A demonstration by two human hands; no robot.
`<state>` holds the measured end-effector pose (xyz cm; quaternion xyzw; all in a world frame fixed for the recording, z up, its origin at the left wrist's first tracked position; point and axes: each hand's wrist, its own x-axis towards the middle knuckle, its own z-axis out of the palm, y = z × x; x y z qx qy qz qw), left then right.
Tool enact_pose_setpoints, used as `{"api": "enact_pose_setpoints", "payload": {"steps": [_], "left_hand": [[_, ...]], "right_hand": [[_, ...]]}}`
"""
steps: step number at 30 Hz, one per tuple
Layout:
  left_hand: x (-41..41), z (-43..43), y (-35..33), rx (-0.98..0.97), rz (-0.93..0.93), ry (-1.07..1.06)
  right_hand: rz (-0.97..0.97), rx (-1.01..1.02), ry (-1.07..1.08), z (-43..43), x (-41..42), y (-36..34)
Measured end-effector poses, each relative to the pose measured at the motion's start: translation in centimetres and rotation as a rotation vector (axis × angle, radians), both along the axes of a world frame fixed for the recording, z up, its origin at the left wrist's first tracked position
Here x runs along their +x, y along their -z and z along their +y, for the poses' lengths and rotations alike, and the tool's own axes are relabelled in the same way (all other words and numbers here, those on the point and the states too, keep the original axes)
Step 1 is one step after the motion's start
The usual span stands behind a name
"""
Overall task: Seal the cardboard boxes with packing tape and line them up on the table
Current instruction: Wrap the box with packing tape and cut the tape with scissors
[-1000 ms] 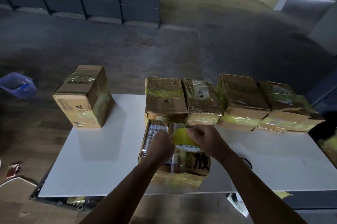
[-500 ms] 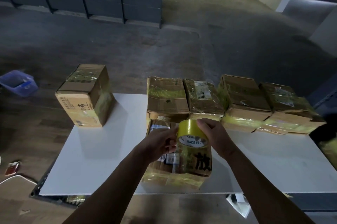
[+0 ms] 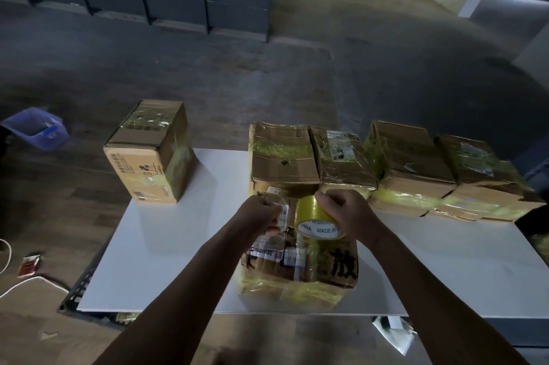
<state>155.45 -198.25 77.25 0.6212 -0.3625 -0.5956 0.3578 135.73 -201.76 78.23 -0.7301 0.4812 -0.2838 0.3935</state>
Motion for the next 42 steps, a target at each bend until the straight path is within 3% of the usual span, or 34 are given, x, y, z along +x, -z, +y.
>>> {"api": "enact_pose_setpoints", "payload": {"steps": [7, 13, 16, 24, 37, 42], "left_hand": [[3.7, -0.1, 0.8, 0.023, -0.111, -0.016], [5.4, 0.6, 1.1, 0.073, 0.136, 0.058], [5.8, 0.9, 2.0, 0.037, 0.043, 0.013], [7.8, 0.5, 5.0, 0.095, 0.006, -0.086], [9.3, 0.6, 8.7, 0.219, 0.117, -0.096], [8.7, 0.8, 9.8, 0.251, 0.177, -0.083]], "right_hand": [[0.253, -0.164, -0.013, -0.1, 1.8, 1.1], [0.305, -0.134, -0.027, 0.0, 2.0, 1.8], [0.299, -0.101, -0.073, 0.2, 1.8, 1.6], [0.389, -0.189, -0.049, 0.8, 5.5, 1.2], [0.643, -0.233, -0.067, 1.2, 9.7, 0.4], [0.643, -0.221, -0.037, 1.5, 9.6, 0.7]]}}
